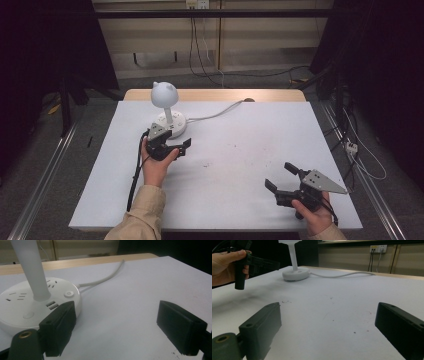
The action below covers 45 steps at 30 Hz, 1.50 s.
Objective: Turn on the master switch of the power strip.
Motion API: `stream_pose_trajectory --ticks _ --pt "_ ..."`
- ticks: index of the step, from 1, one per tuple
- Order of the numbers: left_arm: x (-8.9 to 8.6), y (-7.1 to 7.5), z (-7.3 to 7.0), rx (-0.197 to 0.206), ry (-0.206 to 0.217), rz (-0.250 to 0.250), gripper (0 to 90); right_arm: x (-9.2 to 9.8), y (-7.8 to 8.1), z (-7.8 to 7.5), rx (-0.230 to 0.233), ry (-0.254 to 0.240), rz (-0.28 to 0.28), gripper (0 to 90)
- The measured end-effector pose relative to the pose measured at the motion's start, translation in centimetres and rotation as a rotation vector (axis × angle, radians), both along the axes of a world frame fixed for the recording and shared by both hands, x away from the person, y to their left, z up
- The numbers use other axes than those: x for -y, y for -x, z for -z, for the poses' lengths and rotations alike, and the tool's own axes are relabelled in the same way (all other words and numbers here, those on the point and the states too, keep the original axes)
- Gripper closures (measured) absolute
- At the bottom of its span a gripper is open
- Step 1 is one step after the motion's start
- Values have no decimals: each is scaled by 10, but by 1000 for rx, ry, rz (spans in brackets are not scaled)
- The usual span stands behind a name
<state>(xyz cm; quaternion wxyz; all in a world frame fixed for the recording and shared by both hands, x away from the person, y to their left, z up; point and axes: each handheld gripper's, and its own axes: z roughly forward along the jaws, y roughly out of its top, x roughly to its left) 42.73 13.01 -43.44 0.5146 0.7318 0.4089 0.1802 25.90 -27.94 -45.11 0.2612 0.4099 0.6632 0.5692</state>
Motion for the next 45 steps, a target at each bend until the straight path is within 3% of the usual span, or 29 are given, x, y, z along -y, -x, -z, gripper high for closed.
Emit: stream_pose_trajectory --ticks 16,45 --pt "5 -9 -2 -8 5 -10 312 0 0 0 0 -1 -2 63" --pt "1 -26 7 -47 -32 -61 575 -1 -1 1 -3 4 -10 63"
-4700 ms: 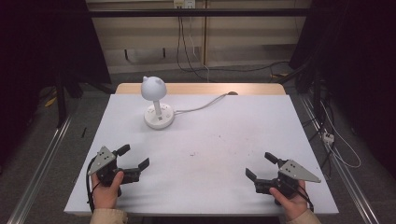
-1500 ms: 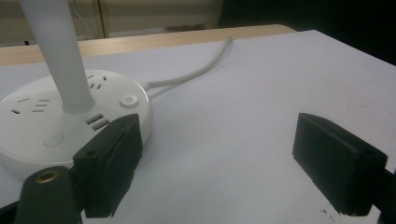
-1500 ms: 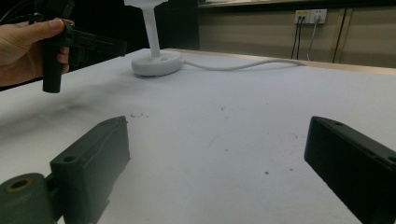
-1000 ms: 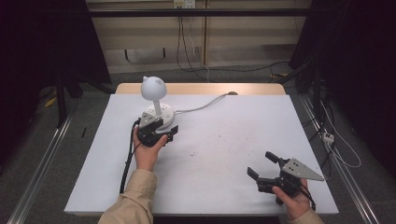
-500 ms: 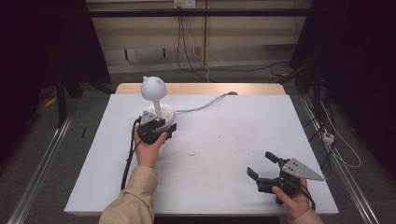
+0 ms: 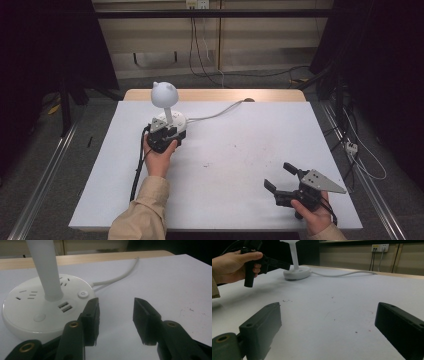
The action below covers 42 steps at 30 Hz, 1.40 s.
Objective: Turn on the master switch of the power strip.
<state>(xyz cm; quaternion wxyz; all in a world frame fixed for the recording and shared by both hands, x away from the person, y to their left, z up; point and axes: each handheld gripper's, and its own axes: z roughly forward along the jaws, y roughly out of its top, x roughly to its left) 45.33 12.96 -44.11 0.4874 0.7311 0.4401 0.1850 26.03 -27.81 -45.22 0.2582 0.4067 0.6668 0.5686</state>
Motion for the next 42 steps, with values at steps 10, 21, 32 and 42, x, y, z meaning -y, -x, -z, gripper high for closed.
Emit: stream_pose_trajectory --ticks 10,21,32,42 --pt "6 -6 -6 13 -31 -14 654 0 0 0 -2 -3 -1 64" --pt "1 -12 -1 -3 -32 -30 702 0 0 0 -3 -3 -1 65" --pt "2 -18 -4 -4 -71 -26 776 0 0 0 0 -3 0 65" --pt "9 -24 -7 -12 -79 -24 790 1 0 0 1 0 -4 66"
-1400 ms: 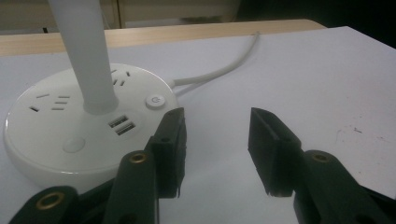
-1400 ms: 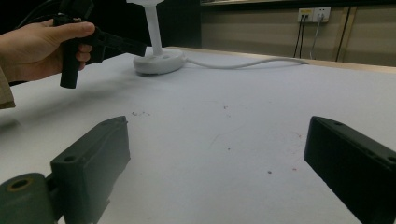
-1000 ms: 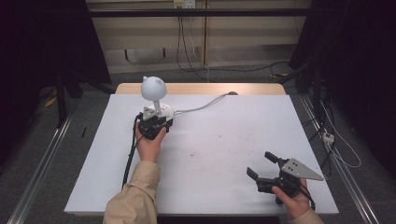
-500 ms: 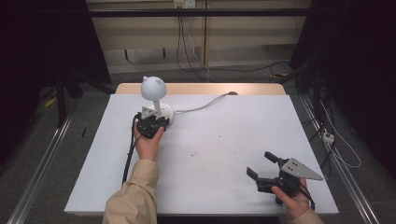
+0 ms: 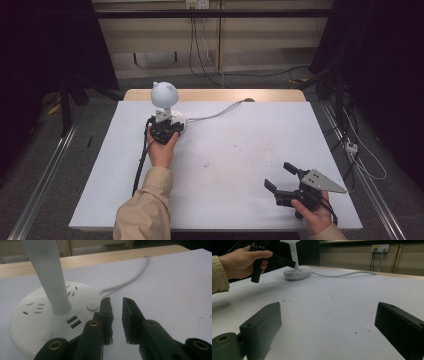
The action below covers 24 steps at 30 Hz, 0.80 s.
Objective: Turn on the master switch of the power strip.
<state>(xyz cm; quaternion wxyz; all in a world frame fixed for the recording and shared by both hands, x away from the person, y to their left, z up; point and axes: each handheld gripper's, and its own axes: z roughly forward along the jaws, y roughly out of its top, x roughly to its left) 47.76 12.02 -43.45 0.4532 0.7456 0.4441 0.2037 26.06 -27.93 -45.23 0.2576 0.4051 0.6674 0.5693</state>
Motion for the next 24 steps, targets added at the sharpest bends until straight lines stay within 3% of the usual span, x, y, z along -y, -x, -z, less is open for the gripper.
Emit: stream_pose_trajectory --ticks 15,24 --pt "3 -7 -1 -4 7 -3 879 -1 0 0 -2 -5 -1 66" --pt "2 -11 3 0 -19 -10 900 -1 0 0 2 2 -4 66"
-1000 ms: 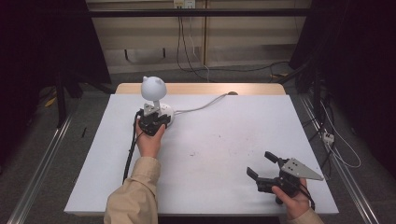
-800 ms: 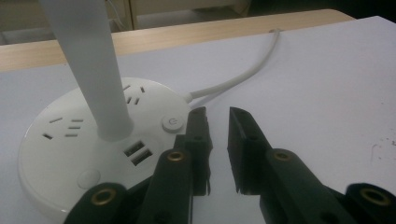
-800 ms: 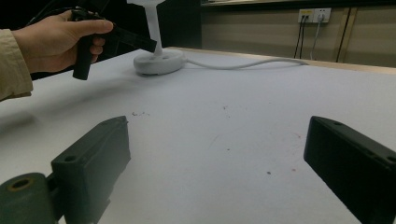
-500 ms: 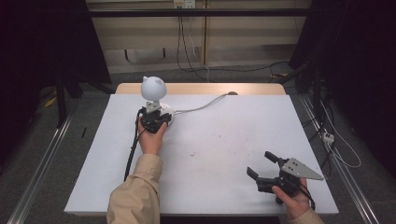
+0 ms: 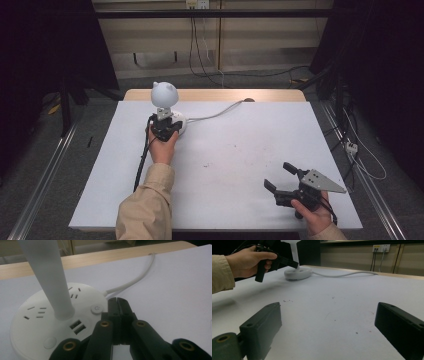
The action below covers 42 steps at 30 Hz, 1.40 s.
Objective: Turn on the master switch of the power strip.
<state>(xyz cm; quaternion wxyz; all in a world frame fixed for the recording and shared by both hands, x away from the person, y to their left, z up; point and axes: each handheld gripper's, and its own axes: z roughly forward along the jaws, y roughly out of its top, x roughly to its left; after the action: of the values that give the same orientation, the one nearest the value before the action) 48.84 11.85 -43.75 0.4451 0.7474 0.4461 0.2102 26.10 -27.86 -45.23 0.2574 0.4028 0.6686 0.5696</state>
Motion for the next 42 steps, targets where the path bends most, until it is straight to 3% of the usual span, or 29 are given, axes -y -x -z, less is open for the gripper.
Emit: stream_pose_trajectory --ticks 19,42 --pt "6 -11 5 16 -57 -35 900 0 -1 0 4 5 -4 67" --pt "7 -17 14 39 -69 -81 900 0 -1 0 5 5 -10 70"
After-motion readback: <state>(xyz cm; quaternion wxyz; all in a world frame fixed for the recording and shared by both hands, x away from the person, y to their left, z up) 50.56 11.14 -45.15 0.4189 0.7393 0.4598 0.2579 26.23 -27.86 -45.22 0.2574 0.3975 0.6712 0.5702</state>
